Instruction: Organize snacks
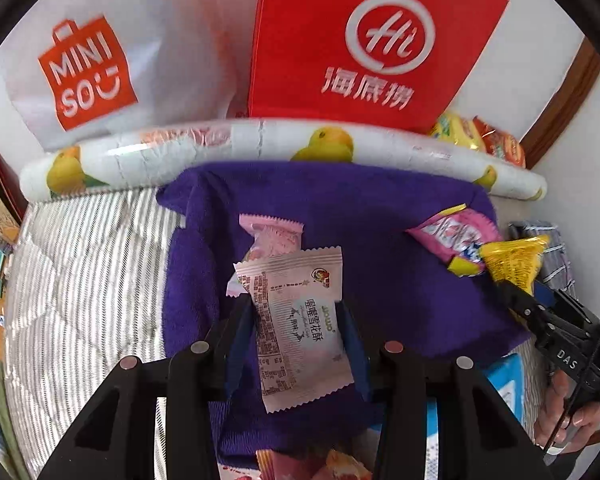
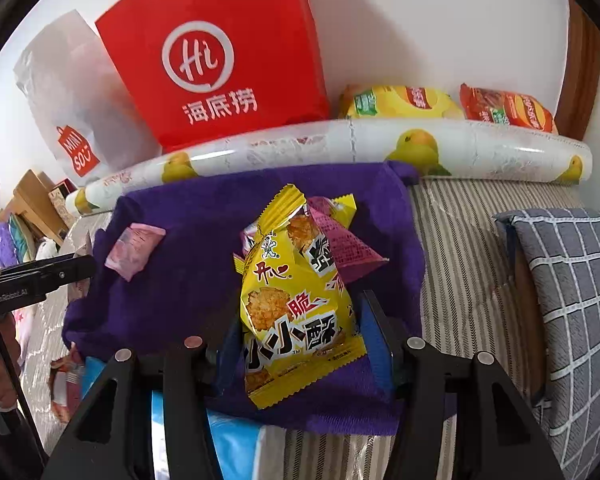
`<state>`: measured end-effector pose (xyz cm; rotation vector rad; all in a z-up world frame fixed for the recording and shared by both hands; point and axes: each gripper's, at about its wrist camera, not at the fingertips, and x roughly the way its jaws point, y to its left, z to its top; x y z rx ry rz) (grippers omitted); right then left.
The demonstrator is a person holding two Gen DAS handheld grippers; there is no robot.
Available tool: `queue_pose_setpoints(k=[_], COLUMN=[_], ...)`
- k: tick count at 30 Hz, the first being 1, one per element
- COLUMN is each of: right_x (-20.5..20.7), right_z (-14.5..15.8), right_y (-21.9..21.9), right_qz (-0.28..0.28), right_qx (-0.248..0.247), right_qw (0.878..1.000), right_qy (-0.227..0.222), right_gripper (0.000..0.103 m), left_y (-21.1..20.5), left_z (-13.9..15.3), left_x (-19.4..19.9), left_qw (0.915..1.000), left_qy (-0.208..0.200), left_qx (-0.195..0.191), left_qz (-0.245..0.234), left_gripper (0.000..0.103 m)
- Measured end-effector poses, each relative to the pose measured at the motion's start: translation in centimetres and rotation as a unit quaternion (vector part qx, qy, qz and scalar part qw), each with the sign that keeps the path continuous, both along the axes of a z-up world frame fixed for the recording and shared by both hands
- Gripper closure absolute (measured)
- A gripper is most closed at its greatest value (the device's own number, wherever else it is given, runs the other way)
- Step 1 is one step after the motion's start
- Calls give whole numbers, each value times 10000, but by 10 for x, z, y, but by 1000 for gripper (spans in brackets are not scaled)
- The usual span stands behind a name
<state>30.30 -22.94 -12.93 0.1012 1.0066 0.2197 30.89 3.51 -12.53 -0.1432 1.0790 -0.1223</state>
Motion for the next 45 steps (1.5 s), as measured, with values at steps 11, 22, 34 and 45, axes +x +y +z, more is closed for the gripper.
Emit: queue_pose_setpoints(k=[11,22,34,45], right_x=[2,0,-4,-16], right_z=[-16,-15,-9,10], right_y=[-1,1,2,1], right_qz=[55,134,136,15], right_qx=[-166,-224,-388,-450], right_qw=[9998,9996,9991,9990], right_qy=[98,110,53,-49], right_gripper=[48,48,39,38], left_y=[-3,-7,-6,-2], left_z=[-21,-30,-32,-20], left_x=[11,16,16,10], left_qw=[9997,9993,9992,9994], left_qy=[227,337,383,337], left_qx=[85,163,119,-88], left_qz=[-13,-38,-56,-53], left_gripper=[62,62,61,54])
